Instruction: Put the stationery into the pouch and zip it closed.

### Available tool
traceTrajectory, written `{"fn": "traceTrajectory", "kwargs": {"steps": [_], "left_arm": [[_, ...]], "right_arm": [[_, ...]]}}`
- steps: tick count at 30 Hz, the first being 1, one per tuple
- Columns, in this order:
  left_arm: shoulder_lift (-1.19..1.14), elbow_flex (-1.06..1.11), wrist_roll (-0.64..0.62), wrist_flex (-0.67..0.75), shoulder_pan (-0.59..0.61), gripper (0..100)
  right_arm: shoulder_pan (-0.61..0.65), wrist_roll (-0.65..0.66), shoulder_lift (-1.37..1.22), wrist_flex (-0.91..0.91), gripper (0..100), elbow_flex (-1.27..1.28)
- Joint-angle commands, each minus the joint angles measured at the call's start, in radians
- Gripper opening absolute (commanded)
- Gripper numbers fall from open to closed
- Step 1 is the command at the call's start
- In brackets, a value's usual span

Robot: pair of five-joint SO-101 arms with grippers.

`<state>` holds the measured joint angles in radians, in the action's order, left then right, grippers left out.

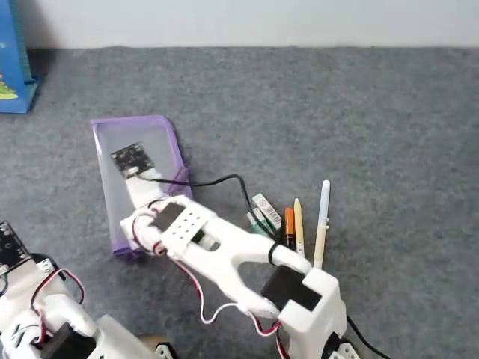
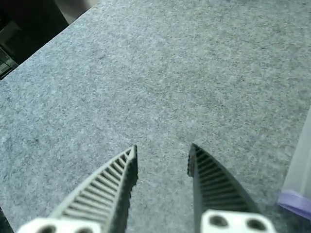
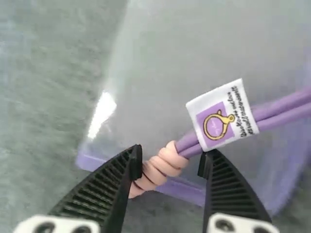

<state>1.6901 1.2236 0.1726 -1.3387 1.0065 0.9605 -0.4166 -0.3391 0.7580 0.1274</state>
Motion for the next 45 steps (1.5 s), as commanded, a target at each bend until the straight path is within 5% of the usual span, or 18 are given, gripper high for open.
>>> {"fn": "traceTrajectory", "kwargs": {"steps": [1, 10, 18, 26, 37, 45], "left_arm": [[0.000, -0.012, -0.009, 0.028, 0.006, 17], [0.000, -0.010, -0.009, 0.026, 0.003, 17], [0.000, -0.001, -0.009, 0.028, 0.002, 17], [0.000, 0.001, -0.009, 0.028, -0.011, 17], [-0.009, 0.002, 0.106, 0.025, -0.466, 18], [-0.009, 0.059, 0.140, 0.034, -0.592, 31]], "right_arm": [[-0.056, 0.006, 0.019, 0.142, 21.1, -0.075], [-0.061, 0.057, 0.021, 0.242, 0.5, -0.126], [-0.085, 0.101, 0.019, 0.245, 0.6, -0.106], [-0.282, 0.206, 0.030, 0.245, 0.8, -0.147], [-0.263, 0.201, 0.104, 0.341, 0.8, -0.161], [-0.262, 0.133, 0.245, 0.473, 0.8, -0.160]]}}
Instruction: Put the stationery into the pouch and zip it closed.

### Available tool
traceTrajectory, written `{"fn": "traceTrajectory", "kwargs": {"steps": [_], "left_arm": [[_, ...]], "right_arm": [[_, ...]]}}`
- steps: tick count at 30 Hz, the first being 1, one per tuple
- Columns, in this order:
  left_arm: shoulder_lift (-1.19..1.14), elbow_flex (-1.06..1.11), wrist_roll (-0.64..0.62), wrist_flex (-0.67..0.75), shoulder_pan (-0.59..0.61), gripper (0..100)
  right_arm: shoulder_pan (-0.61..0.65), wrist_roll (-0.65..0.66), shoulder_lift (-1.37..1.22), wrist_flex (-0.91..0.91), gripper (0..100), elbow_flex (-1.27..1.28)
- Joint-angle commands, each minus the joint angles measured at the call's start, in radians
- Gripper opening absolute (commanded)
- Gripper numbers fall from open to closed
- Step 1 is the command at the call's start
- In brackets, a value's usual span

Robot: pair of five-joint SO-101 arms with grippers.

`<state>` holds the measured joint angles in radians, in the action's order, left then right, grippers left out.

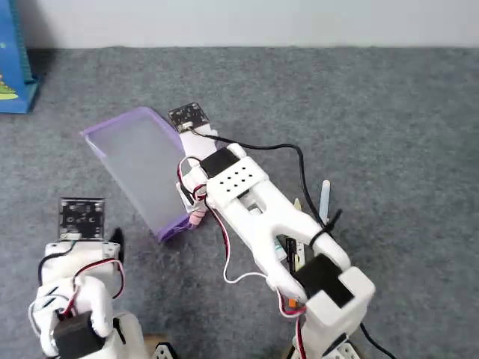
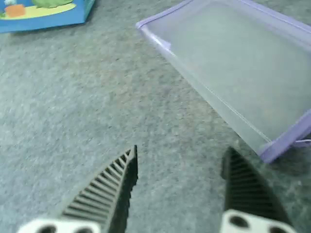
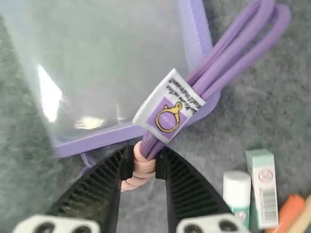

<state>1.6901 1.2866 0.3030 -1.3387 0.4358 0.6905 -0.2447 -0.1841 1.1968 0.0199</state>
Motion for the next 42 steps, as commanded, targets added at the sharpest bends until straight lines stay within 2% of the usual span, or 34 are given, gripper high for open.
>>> {"fn": "traceTrajectory", "kwargs": {"steps": [1, 6, 13, 21, 30, 37, 42], "left_arm": [[-0.009, 0.001, 0.008, 0.044, -0.026, 31], [-0.060, 0.077, 0.008, 0.104, -0.058, 32], [-0.359, -0.015, -0.044, 0.130, -0.161, 32], [-0.566, -0.028, -0.049, 0.322, -0.226, 32], [-0.516, -0.028, -0.089, 0.308, -0.321, 32], [-0.345, -0.028, -0.104, 0.224, -0.408, 32], [-0.218, 0.061, -0.135, 0.281, -0.408, 32]], "right_arm": [[0.008, -0.048, 0.101, 0.039, 0.8, -0.052], [0.007, -0.051, 0.134, 0.050, 0.8, -0.052], [0.015, -0.051, 0.206, 0.039, 0.8, -0.008], [0.035, -0.041, 0.487, 0.039, 0.8, 0.095], [0.058, -0.038, 0.691, -0.081, 0.8, 0.276], [0.058, 0.008, 0.748, -0.202, 0.8, 0.399], [0.058, 0.008, 0.773, -0.196, 0.8, 0.404]]}}
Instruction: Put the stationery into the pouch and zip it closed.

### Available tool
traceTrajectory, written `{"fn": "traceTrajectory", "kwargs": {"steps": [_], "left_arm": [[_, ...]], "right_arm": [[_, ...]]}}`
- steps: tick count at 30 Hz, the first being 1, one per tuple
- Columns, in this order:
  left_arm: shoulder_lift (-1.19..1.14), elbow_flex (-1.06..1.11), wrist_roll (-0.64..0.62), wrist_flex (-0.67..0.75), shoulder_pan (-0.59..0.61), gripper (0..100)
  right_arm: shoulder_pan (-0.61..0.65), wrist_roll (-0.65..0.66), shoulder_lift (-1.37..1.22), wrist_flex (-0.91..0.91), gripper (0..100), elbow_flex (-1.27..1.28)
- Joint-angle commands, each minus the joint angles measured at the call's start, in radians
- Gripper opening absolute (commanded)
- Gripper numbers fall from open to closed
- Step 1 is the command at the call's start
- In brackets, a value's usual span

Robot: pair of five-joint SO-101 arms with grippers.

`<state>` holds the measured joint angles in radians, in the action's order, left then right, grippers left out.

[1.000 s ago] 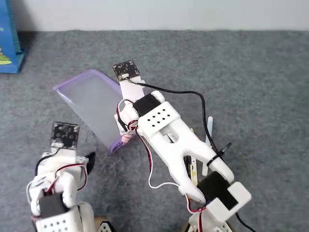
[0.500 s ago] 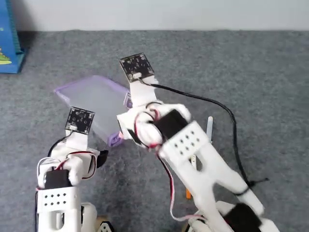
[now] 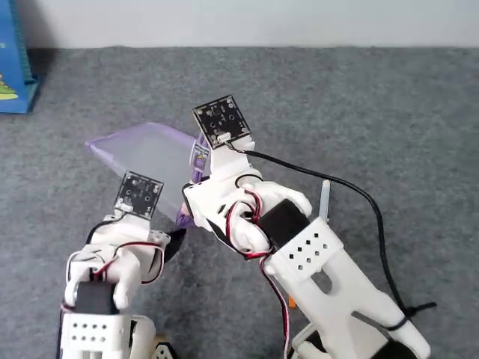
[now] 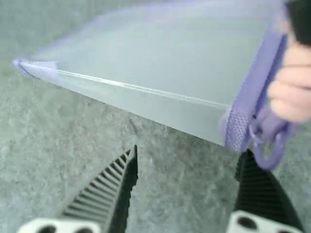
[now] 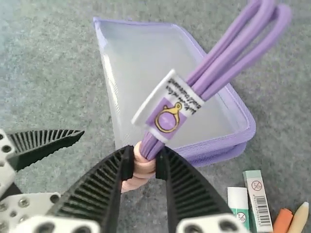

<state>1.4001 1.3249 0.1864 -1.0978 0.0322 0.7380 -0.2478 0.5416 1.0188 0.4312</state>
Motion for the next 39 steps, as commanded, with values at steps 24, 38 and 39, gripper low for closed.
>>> {"fn": "traceTrajectory", "kwargs": {"steps": [24, 38, 39], "left_arm": [[0.410, 0.159, -0.015, -0.071, 0.037, 31], [0.413, 0.179, -0.021, -0.032, 0.043, 31], [0.413, 0.185, -0.023, -0.021, 0.041, 31]], "right_arm": [[0.008, 0.008, 0.061, 0.002, 0.8, -0.003], [0.010, 0.012, 0.062, 0.007, 0.8, 0.011], [0.012, 0.012, 0.062, 0.007, 0.8, 0.011]]}}
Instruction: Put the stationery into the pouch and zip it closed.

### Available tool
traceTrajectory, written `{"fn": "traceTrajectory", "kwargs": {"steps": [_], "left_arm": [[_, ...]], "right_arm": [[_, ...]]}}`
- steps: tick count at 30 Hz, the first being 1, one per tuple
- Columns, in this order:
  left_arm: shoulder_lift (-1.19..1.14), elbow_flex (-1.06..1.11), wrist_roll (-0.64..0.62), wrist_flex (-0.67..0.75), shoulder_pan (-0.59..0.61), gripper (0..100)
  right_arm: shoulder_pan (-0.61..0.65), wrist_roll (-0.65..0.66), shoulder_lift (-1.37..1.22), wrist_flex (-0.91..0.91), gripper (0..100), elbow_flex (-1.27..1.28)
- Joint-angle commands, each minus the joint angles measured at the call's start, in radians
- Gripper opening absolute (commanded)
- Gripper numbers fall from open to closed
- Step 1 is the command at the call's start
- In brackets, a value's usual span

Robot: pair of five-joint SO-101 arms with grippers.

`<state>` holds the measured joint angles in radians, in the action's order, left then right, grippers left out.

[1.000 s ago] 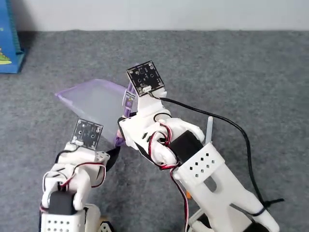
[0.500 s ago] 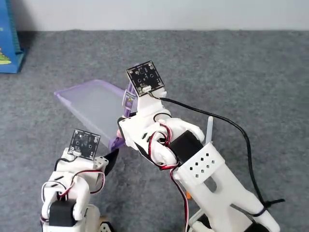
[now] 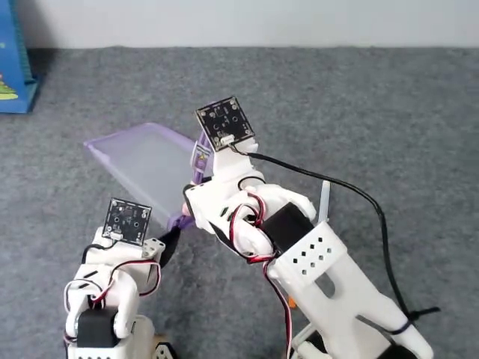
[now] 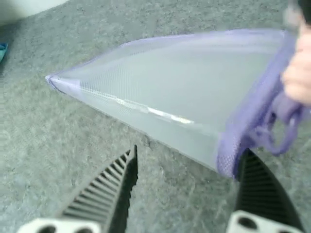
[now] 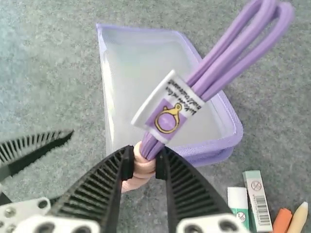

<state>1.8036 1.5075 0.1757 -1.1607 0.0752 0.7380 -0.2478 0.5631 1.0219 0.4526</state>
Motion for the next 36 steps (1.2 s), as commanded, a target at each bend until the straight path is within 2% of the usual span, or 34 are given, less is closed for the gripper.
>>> {"fn": "traceTrajectory", "kwargs": {"steps": [1, 11, 22, 29, 36], "left_arm": [[0.009, 0.005, -0.012, 0.051, -0.002, 31], [0.009, 0.019, -0.041, 0.061, 0.005, 29], [0.009, 0.015, 0.023, 0.061, 0.003, 1], [0.009, 0.015, 0.023, 0.061, 0.006, 1], [0.011, 0.012, 0.020, 0.061, 0.009, 1]], "right_arm": [[0.012, 0.012, 0.041, 0.004, 0.8, -0.011], [0.013, 0.012, 0.041, 0.004, 0.8, -0.011], [0.010, 0.012, 0.041, 0.004, 0.8, -0.011], [0.008, 0.012, 0.041, 0.004, 0.8, -0.011], [-0.091, 0.060, 0.041, -0.015, 0.8, -0.021]]}}
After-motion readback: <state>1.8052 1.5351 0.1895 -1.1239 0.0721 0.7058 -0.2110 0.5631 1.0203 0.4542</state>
